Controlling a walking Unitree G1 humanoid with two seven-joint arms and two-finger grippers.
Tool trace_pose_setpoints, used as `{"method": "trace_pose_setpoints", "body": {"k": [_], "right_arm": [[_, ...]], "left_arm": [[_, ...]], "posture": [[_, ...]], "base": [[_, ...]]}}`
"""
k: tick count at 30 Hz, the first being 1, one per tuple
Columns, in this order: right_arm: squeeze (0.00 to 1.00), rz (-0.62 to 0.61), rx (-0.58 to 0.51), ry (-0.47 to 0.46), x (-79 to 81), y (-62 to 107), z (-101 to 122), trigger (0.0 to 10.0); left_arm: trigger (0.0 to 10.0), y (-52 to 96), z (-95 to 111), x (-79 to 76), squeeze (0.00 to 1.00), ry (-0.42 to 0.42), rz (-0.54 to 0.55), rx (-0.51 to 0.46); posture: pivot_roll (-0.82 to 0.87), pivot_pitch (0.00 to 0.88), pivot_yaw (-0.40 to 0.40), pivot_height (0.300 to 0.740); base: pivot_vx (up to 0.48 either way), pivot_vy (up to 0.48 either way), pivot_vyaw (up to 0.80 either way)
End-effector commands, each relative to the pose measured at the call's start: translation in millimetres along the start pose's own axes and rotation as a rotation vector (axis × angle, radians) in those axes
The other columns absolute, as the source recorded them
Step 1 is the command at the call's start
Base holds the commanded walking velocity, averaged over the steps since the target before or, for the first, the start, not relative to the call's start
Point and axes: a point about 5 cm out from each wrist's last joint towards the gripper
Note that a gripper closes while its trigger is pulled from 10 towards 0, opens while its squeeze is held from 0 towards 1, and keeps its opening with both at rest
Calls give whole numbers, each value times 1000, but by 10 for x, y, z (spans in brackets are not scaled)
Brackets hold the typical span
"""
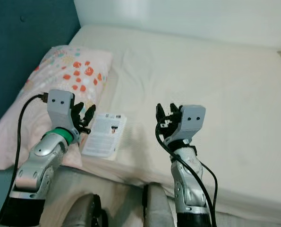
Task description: Clean up the room
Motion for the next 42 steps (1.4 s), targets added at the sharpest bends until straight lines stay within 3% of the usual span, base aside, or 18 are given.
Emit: {"method": "trace_pose_setpoints", "body": {"k": [1, 16, 42], "right_arm": [[0, -12, 11, -3, -16, 11, -46, 10000], [0, -25, 31, 11, -2, -5, -136, 10000], [0, -48, 43, 17, 16, -29, -204, 10000]], "left_arm": [[10000, 1, -46, -12, 0, 7, -1, 10], [10000, -6, -33, -52, 0, 7, -2, -8], [10000, -5, -20, -49, 0, 2, 0, -13]], "posture": [[-126, 62, 63, 711], [-117, 69, 62, 716], [-115, 76, 68, 716]], "base": [[0, 0, 0], [0, 0, 0], [-300, 0, 0]]}}
Point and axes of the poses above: a point about 5 cm out from each wrist's last joint towards the gripper, its own y axis pointing back from the gripper into the wrist, its own z axis along the axis of the wrist's last joint, x = y × z, and after that the axes turned 10 degrees about -y, right-handed
